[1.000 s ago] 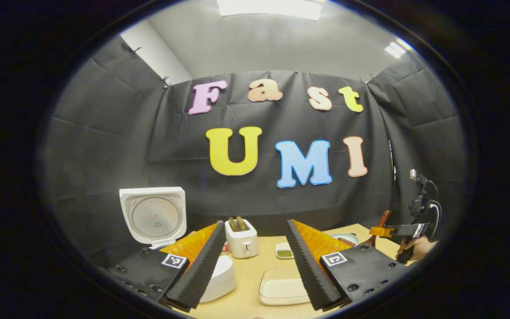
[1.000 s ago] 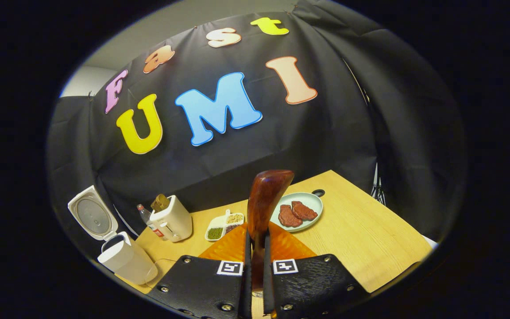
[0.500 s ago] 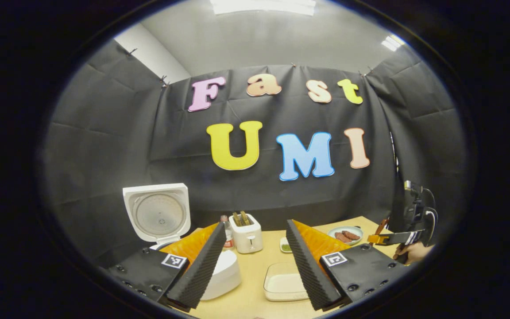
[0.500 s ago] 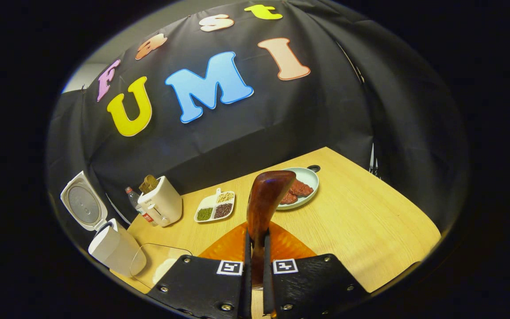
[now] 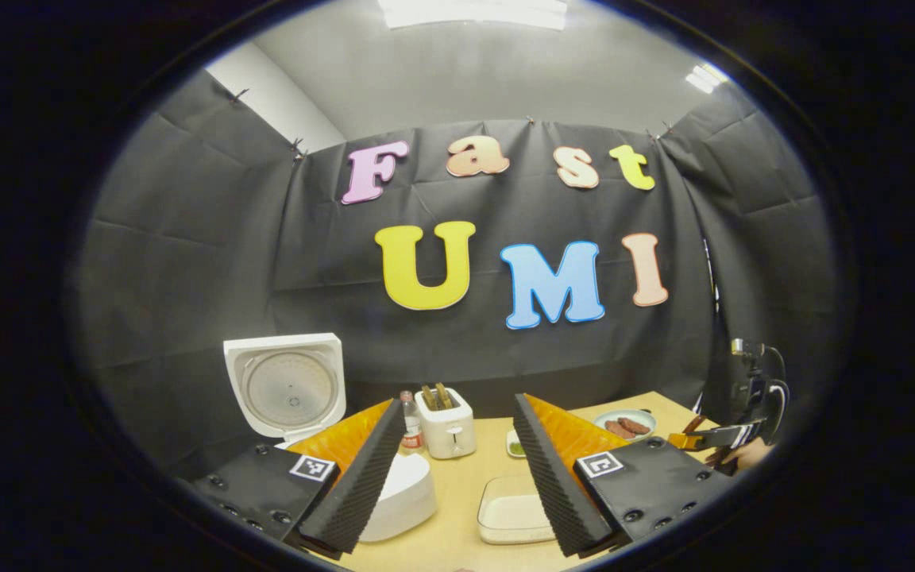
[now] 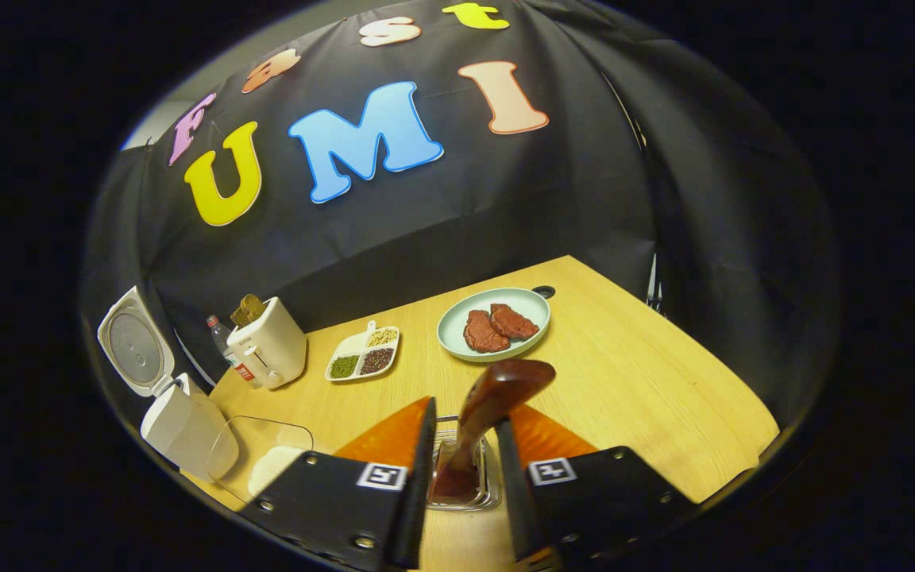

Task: Close the left gripper, press the button to open the rice cooker; take a wooden spoon from the chopstick holder with the right hand, scoop a spoonful of rice and pour it into the rice cooker, then put the wooden spoon back into the chopstick holder.

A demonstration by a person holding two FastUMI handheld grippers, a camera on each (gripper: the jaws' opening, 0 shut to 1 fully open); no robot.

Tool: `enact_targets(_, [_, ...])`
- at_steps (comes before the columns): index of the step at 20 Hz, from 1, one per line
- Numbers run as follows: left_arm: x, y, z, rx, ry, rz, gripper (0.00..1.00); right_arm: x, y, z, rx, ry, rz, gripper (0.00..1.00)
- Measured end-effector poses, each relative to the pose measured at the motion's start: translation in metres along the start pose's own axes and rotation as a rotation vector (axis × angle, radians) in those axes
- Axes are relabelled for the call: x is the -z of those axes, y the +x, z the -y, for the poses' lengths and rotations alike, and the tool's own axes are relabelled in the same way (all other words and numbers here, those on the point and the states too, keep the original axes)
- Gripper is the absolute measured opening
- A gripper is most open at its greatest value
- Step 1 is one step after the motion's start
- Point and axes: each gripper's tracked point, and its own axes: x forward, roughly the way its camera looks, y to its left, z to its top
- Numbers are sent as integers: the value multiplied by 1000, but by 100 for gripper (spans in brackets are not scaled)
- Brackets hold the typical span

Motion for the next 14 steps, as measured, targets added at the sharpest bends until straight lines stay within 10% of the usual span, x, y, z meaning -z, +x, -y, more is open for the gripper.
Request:
enact_targets(2, [-1,4,-1,2,-5,7,96,-10,-11,9,34,-43,45,86])
enact_targets(4, [-4,8,-5,-6,-10,16,96,-32,-24,21,86,-96,104,100])
enact_targets(14, [-27,57,-86,-153,17,52,96,-110,-109,-3,119,-234,312,100])
